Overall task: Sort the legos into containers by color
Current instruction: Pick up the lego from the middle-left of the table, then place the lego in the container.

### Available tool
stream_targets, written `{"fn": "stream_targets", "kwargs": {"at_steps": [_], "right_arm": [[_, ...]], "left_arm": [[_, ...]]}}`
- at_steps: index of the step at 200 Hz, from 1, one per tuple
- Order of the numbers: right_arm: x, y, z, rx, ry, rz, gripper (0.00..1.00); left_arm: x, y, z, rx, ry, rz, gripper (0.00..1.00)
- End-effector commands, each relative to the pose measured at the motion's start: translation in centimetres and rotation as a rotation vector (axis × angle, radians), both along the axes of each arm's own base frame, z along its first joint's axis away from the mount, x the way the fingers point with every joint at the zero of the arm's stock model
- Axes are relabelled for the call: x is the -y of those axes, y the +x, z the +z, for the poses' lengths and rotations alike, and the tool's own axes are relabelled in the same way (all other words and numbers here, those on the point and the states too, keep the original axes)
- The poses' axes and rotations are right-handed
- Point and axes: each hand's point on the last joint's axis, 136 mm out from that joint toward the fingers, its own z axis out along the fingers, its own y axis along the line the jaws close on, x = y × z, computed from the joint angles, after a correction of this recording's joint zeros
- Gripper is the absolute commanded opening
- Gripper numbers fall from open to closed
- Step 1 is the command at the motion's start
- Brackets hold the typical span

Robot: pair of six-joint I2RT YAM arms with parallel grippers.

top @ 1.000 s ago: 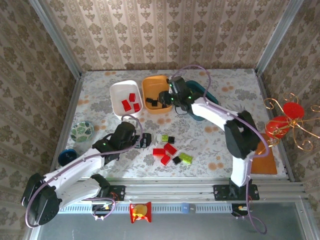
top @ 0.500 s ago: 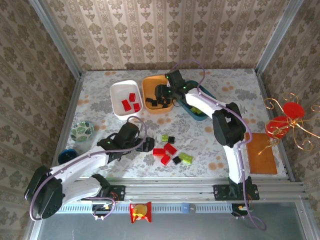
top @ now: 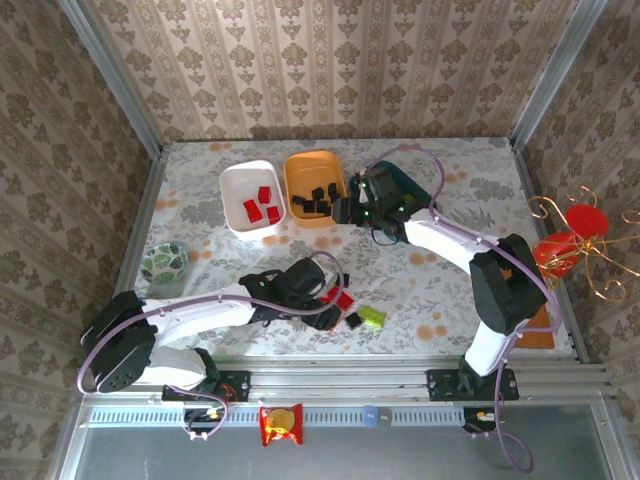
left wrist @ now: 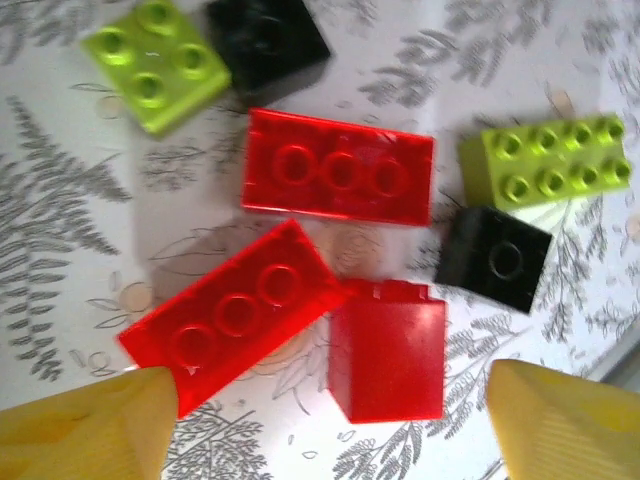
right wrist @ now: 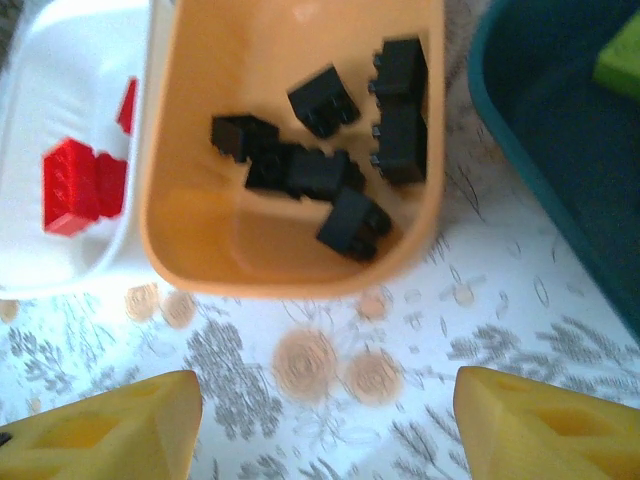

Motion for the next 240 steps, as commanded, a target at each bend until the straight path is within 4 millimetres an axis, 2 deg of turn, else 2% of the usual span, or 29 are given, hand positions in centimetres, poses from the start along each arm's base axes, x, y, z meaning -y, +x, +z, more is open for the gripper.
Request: {"fn": "stream_targets", "kwargs": {"at_steps": [1, 26, 82, 108, 141, 168, 184, 209, 221, 240], "right_arm": [[0.9, -0.7, 1.5, 0.046, 0.023, -0.021, 0.69], [2.2, -1.4, 1.8, 0.053, 0.027, -0.043, 0.69], [4.0, -2.4, 2.8, 0.077, 0.036, -0.07, 0.69], [4.4, -2.8, 2.7, 0.078, 0.039, -0.078, 0.69], [4.9, -3.0, 2.4, 0.071, 0.038, -0.089, 0.69], [5.1, -2.9, 2.4, 0.071, 0.045, -0.098, 0.69], [5.3, -3.0, 2.3, 0.071, 0.042, -0.103, 0.69], [5.5, -3.2, 2.2, 0.068, 0.043, -0.108, 0.69], [5.5, -3.3, 2.0, 0.066, 0.045, -0.109, 0.69], [5.5, -3.3, 1.6, 0.06, 0.05, -0.117, 0.69]], "left_arm": [[-0.8, -1.3, -1.6, -0.015, 0.12, -0.052, 0.75], [-0.1, -1.8, -2.5, -0.003, 0.176, -0.091, 0.67], [1.8, -1.6, -3.1, 0.023, 0.213, -0.145, 0.58], [1.9, -1.7, -3.4, 0.014, 0.224, -0.158, 0.51], [1.7, -1.7, -3.4, 0.014, 0.233, -0.156, 0.48], [1.5, -1.5, -3.1, 0.027, 0.236, -0.143, 0.37], [1.3, -1.0, -1.8, 0.057, 0.208, -0.123, 0.34], [1.3, 0.7, 2.6, 0.109, 0.062, -0.068, 0.34], [0.7, 2.5, 5.2, 0.152, -0.021, -0.01, 0.34], [-1.7, 7.1, 9.0, 0.248, -0.107, 0.143, 0.33]]}}
